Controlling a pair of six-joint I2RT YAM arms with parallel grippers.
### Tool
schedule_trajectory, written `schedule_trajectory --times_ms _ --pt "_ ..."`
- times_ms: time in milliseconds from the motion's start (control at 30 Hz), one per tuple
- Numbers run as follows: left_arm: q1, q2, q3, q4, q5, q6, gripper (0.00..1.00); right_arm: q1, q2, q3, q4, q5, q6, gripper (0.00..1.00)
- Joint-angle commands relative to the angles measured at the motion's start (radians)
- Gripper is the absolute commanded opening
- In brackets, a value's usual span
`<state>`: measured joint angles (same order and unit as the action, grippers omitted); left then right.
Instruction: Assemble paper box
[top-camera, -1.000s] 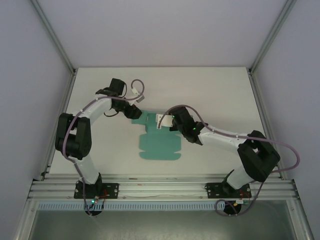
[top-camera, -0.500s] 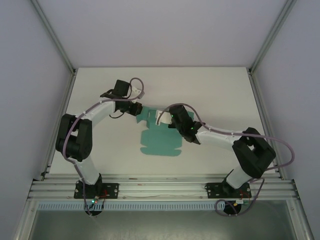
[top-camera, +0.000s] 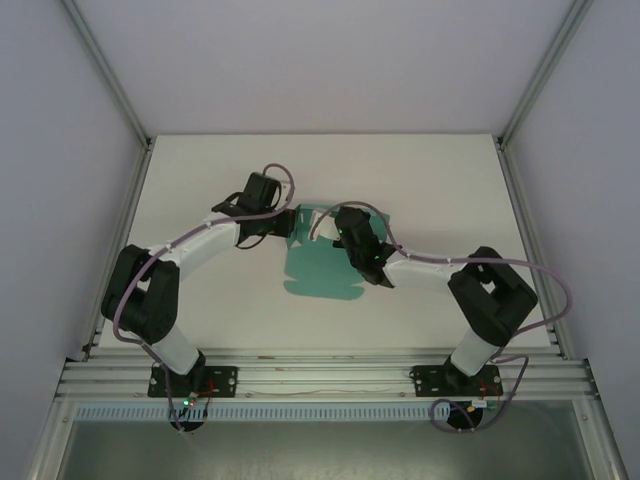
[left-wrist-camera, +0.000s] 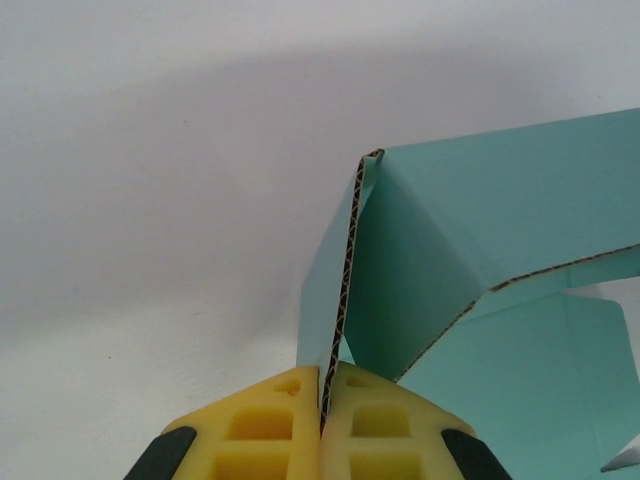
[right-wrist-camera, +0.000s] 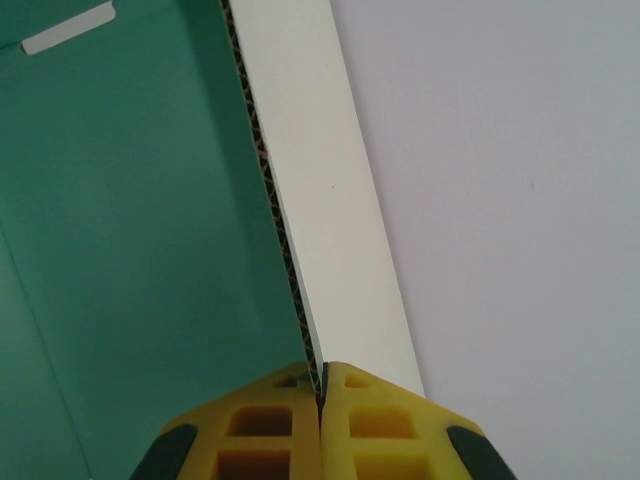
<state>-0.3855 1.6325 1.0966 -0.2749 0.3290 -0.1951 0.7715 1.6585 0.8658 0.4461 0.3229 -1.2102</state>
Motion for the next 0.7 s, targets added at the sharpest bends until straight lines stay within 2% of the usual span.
schedule_trajectory --times_ms 0,67,100,267,367,500,600,667 --pt "-0.019 -0.033 -0.049 0.060 -0.034 -0.083 0.01 0.002 0.012 -0.006 0.087 0.034 0.020 0.00" --pt "-0.030 -0.034 -0.072 0.080 -0.045 -0.086 0.03 0.002 0.012 -0.028 0.114 0.016 0.010 0.00" --pt "-0.027 -0.032 -0.085 0.092 -0.046 -0.086 0.09 0.002 0.012 -0.038 0.122 0.008 0.008 0.00" --pt "-0.031 -0.043 -0.133 0.133 -0.030 -0.084 0.12 0.002 0.012 -0.089 0.175 -0.023 -0.021 0.00" --pt "-0.032 -0.079 -0.150 0.141 -0.035 -0.084 0.19 -0.001 -0.001 -0.107 0.197 -0.030 -0.033 0.00" --pt "-0.030 -0.129 -0.161 0.123 -0.090 -0.080 0.46 -0.006 -0.032 -0.126 0.192 -0.074 -0.039 0.00" --pt "-0.029 -0.153 -0.158 0.087 -0.159 -0.081 0.61 -0.006 -0.044 -0.133 0.174 -0.082 -0.050 0.00" --pt "-0.026 -0.178 -0.160 0.071 -0.174 -0.078 0.88 -0.008 -0.049 -0.142 0.168 -0.084 -0.062 0.00"
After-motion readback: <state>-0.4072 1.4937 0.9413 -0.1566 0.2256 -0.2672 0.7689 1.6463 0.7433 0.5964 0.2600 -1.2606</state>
